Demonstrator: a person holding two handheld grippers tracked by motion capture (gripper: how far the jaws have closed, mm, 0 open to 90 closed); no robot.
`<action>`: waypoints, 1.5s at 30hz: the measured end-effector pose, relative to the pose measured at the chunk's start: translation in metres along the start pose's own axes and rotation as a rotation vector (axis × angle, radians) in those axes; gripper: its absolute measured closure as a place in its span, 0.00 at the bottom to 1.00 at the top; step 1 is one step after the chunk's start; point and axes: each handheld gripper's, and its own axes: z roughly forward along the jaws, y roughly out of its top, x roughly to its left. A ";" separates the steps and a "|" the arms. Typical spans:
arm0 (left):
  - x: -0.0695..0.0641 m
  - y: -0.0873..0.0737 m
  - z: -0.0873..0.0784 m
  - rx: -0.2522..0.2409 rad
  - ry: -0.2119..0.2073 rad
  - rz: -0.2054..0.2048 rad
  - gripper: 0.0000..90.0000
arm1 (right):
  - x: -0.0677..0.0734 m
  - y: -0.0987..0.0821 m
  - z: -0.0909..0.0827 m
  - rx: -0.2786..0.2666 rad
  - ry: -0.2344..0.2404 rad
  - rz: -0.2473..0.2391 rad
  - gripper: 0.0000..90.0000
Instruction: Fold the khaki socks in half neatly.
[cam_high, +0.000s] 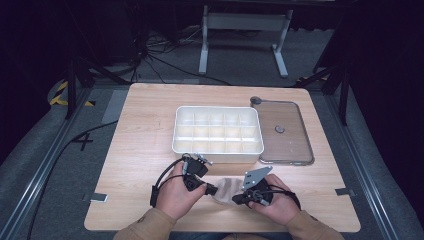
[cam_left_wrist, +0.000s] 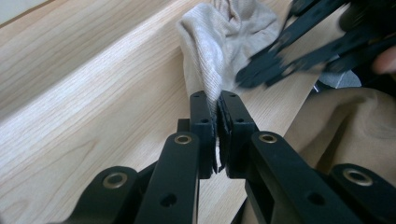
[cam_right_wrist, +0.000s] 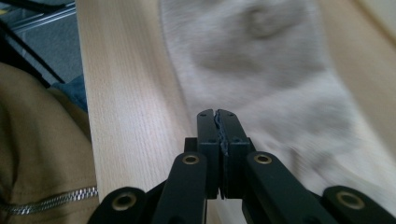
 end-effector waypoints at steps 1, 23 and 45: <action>0.001 0.000 -0.001 0.002 0.007 -0.002 0.95 | -0.002 -0.001 -0.006 -0.004 -0.011 0.008 0.99; 0.006 0.000 -0.008 0.043 0.013 -0.033 0.94 | -0.026 -0.029 -0.019 0.073 -0.139 0.154 1.00; -0.008 0.009 -0.001 -0.002 -0.006 0.024 0.95 | -0.010 -0.015 0.003 0.018 -0.070 0.077 0.99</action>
